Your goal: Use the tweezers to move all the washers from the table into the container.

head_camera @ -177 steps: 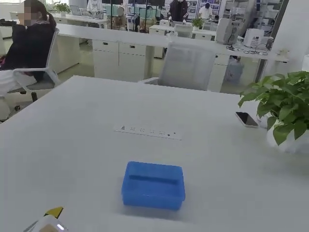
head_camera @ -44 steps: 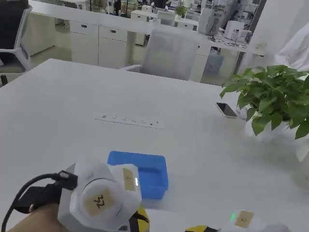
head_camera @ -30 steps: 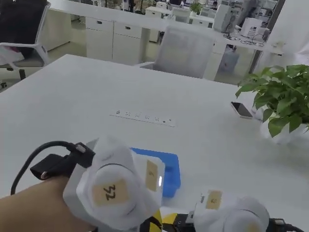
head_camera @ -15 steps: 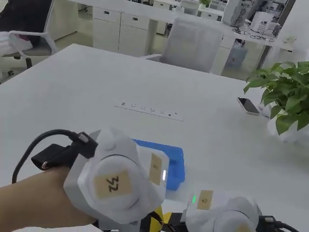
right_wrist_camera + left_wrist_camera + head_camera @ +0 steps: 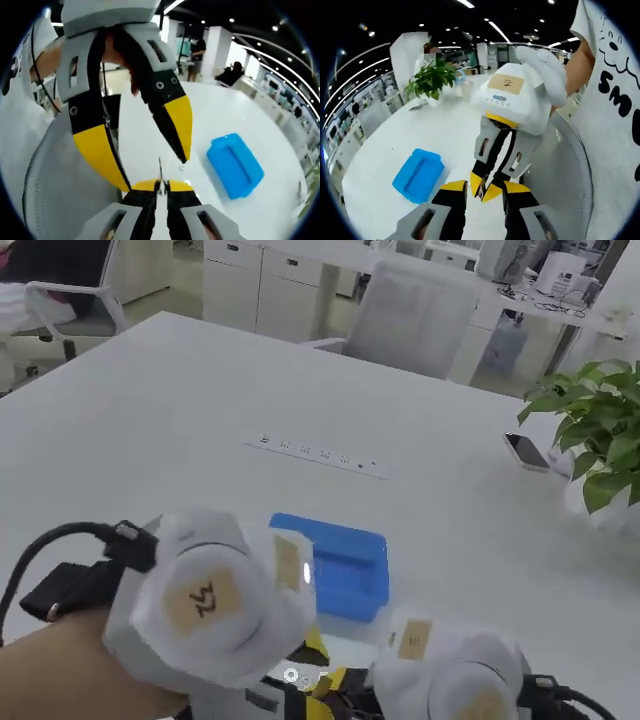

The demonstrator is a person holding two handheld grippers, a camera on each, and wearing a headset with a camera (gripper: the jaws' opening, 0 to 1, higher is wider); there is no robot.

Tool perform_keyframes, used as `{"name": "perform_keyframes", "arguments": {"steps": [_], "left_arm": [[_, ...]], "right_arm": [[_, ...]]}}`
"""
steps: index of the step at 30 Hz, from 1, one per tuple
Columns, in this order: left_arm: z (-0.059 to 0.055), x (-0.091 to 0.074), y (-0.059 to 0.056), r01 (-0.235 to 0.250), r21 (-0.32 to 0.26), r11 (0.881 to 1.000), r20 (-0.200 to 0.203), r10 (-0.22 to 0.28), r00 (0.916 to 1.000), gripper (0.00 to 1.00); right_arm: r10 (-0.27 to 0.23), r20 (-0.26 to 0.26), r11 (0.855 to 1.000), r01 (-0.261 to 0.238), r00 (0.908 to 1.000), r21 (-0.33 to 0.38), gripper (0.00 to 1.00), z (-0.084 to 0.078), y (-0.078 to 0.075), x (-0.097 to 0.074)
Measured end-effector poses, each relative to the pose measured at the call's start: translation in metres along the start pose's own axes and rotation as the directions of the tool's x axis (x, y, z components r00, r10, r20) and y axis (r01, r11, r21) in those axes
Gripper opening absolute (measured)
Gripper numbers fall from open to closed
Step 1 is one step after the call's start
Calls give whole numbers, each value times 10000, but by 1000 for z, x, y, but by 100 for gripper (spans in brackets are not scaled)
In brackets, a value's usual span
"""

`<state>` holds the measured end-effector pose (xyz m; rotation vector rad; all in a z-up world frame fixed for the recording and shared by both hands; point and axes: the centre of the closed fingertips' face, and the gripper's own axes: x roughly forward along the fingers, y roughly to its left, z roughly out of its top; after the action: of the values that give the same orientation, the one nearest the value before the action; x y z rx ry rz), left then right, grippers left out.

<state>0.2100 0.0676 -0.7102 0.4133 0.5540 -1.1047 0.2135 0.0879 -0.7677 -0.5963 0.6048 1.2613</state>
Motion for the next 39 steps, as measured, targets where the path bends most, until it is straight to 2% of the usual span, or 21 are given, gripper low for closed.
{"name": "perform_keyframes", "arguments": {"steps": [3, 4, 6, 8, 9, 10, 11, 13, 15, 16, 18, 19, 20, 23, 26, 27, 29, 31, 33, 36, 39], "left_arm": [[-13, -9, 12, -991, -1220, 9876, 568, 1066, 9927, 42], [-17, -12, 17, -1357, -1609, 9776, 674, 1481, 9867, 52], [-28, -20, 30, -2501, -2393, 9382, 901, 2779, 9564, 73], [-41, -33, 44, -3778, -2961, 8773, 787, 4166, 9057, 84], [-47, -41, 51, -4409, -3392, 8310, 865, 4942, 8650, 85], [-50, -46, 55, -4662, -3805, 7987, 939, 5349, 8397, 90], [-55, -50, 59, -4859, -4352, 7580, 1008, 5773, 8103, 94], [-63, -57, 66, -5320, -4678, 7058, 915, 6374, 7651, 98], [-71, -63, 73, -6009, -4404, 6671, 734, 6937, 7165, 99], [-77, -64, 76, -6336, -4345, 6402, 520, 7201, 6920, 99], [-83, -58, 74, -6383, -4335, 6361, 128, 7126, 7014, 99], [-84, -57, 74, -6501, -4047, 6431, 11, 7113, 7029, 99], [-81, -56, 75, -6569, -3817, 6502, 162, 7153, 6986, 99], [-83, -51, 72, -6449, -3726, 6673, 126, 6985, 7155, 99], [-84, -50, 71, -6422, -3538, 6799, 103, 6895, 7242, 99], [-87, -47, 69, -6380, -3477, 6870, -46, 6792, 7339, 99], [-89, -46, 69, -6447, -3269, 6910, -240, 6759, 7366, 99], [-88, -47, 69, -6516, -3138, 6906, -218, 6809, 7321, 99], [-88, -47, 69, -6494, -3149, 6922, -166, 6801, 7330, 99], [-94, -43, 69, -6349, -3297, 6987, -455, 6599, 7499, 99], [-94, -43, 69, -6286, -3393, 6998, -466, 6549, 7542, 99]], "right_arm": [[-62, 71, 9999, 61, 10000, 108, 3, 2, -3, 2], [-108, 105, 9998, 106, 9999, 179, 3, 3, -6, 3], [-169, 234, 9993, 161, 9996, 341, 3, 6, -10, 5], [-234, 360, 9980, 212, 9991, 598, 3, 9, -16, 7], [-256, 423, 9971, 225, 9988, 721, 3, 10, -18, 9], [-299, 523, 9959, 253, 9982, 872, 3, 11, -21, 10], [-299, 695, 9936, 221, 9971, 1107, 3, 14, -24, 11], [-246, 825, 9889, 121, 9963, 1484, 3, 17, -28, 13], [-196, 913, 9859, 41, 9956, 1675, 3, 20, -35, 18], [-223, 937, 9857, 62, 9953, 1681, 3, 21, -38, 19], [-268, 933, 9843, 100, 9953, 1763, 3, 23, -44, 24], [-310, 979, 9831, 126, 9947, 1828, 3, 25, -46, 26], [-351, 1040, 9815, 147, 9940, 1906, 4, 26, -49, 27], [-432, 1198, 9757, 161, 9919, 2184, 4, 30, -57, 36], [-446, 1262, 9729, 144, 9910, 2306, 4, 30, -62, 46], [-442, 1259, 9725, 139, 9911, 2325, 4, 30, -63, 49], [-473, 1242, 9723, 172, 9911, 2333, 4, 30, -66, 56], [-450, 1205, 9716, 153, 9917, 2362, 4, 29, -68, 62], [-372, 1149, 9704, 84, 9927, 2415, 4, 26, -69, 68], [-217, 1042, 9714, -37, 9943, 2373, 4, 23, -68, 74], [-155, 1014, 9702, -96, 9947, 2421, 4, 20, -68, 78]]}}
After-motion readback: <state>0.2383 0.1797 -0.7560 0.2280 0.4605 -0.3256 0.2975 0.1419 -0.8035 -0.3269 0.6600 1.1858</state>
